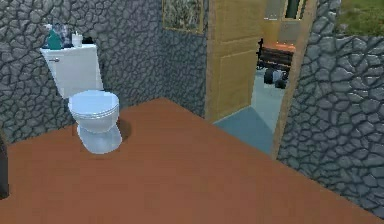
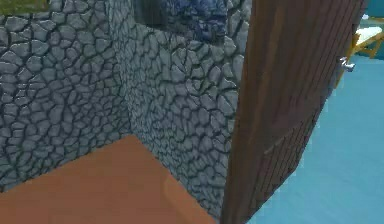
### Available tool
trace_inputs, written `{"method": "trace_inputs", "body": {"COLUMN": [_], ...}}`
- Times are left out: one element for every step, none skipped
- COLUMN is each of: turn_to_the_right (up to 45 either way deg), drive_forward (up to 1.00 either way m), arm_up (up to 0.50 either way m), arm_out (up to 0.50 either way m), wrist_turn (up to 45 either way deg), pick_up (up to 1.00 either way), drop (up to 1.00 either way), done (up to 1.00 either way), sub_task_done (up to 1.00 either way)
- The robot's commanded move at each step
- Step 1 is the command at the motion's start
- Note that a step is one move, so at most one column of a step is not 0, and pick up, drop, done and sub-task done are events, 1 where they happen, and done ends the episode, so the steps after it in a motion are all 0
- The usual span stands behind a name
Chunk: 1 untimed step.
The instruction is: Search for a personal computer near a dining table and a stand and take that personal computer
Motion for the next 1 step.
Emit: {"method": "trace_inputs", "body": {"turn_to_the_right": [45.0], "drive_forward": [0.00], "arm_up": [0.00], "arm_out": [0.00], "wrist_turn": [0.0], "pick_up": [0.00], "drop": [0.00], "done": [0.00], "sub_task_done": [0.00]}}
